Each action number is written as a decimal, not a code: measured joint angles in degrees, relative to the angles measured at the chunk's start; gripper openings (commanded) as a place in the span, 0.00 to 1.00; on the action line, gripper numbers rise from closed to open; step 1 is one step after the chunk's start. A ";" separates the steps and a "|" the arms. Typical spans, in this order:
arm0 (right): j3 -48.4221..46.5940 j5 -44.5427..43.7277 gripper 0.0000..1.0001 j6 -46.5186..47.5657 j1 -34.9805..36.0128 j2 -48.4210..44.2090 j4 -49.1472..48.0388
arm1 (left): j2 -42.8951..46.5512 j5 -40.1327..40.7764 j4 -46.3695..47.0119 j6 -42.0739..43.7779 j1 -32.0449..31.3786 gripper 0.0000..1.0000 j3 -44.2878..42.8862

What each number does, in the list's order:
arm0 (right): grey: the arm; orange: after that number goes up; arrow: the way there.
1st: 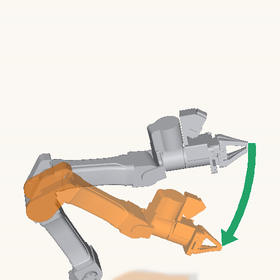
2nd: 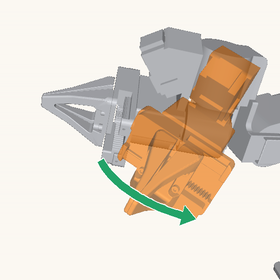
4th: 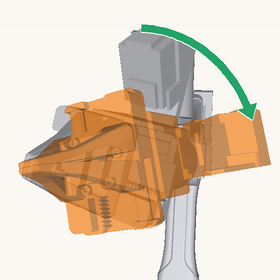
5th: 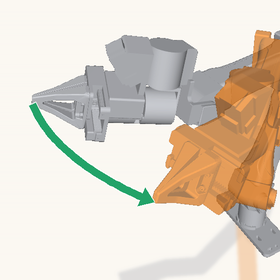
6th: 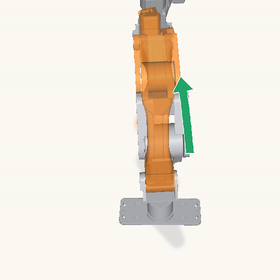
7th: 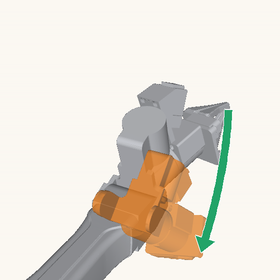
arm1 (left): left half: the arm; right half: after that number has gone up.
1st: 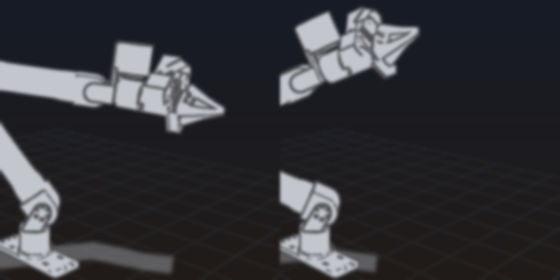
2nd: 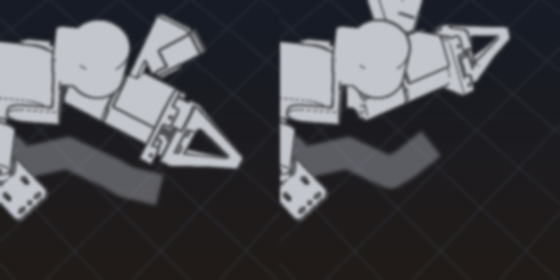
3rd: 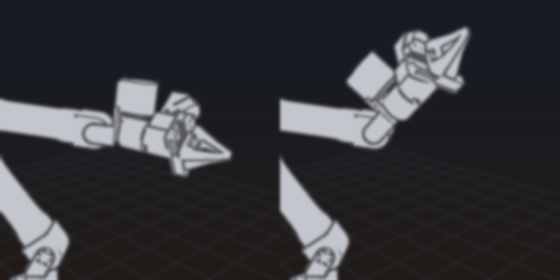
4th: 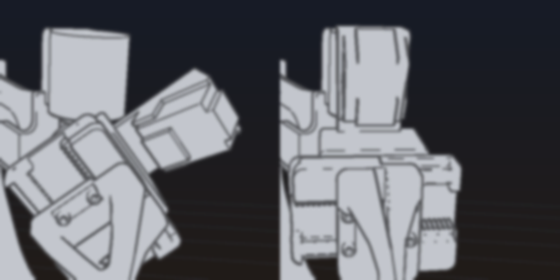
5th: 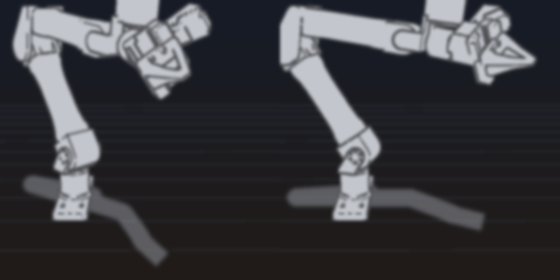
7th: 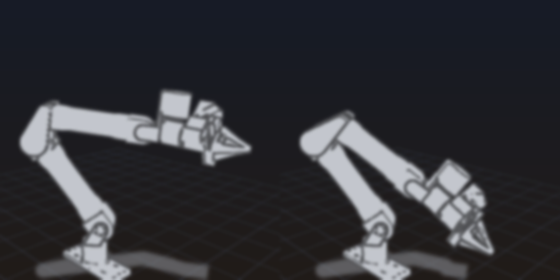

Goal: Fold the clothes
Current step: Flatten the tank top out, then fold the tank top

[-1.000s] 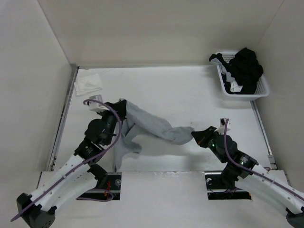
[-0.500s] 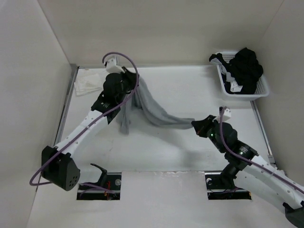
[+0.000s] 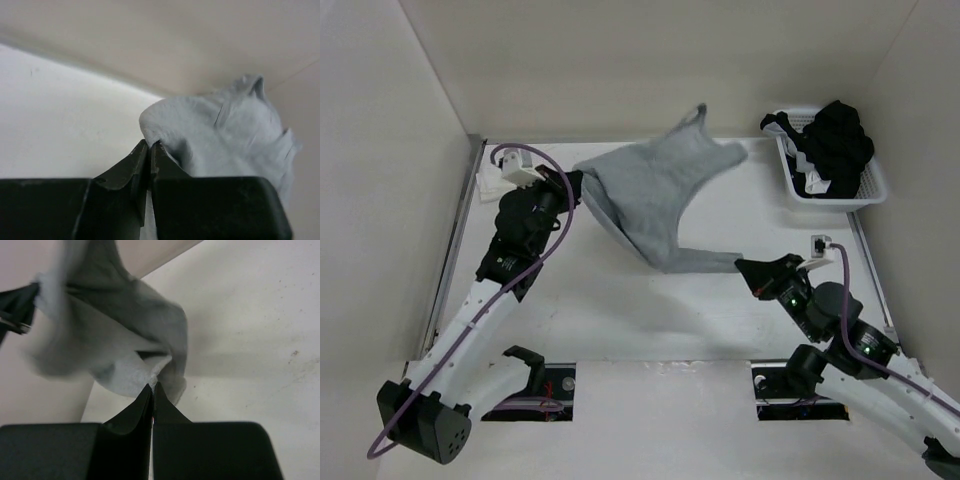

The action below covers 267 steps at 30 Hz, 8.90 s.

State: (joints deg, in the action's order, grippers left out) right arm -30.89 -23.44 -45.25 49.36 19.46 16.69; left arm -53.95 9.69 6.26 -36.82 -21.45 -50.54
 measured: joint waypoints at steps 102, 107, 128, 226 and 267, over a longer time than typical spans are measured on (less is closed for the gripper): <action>9.38 14.95 0.00 1.73 -17.75 20.94 -11.13 | -2.27 8.94 -7.30 -12.92 -14.25 0.26 34.71; 9.38 14.95 0.00 1.75 -17.75 20.87 -11.13 | -3.72 8.94 -5.79 -12.92 -14.21 0.25 34.84; 9.11 14.93 0.00 1.99 -17.75 19.91 -10.36 | 1.66 8.04 -10.93 -12.90 -14.58 0.00 31.69; -1.07 -5.01 0.00 -14.88 13.11 16.81 18.58 | 21.97 6.45 -27.39 -14.19 9.14 0.00 23.58; -10.56 20.76 0.02 3.98 -25.57 60.74 -24.11 | -15.12 3.08 11.56 -15.89 12.98 0.36 25.31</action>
State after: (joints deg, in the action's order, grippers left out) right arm -41.45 -2.68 -41.28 23.79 80.20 -7.42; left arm -69.08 12.78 17.82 -52.71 -8.47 -25.23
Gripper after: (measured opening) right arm 0.009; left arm 0.346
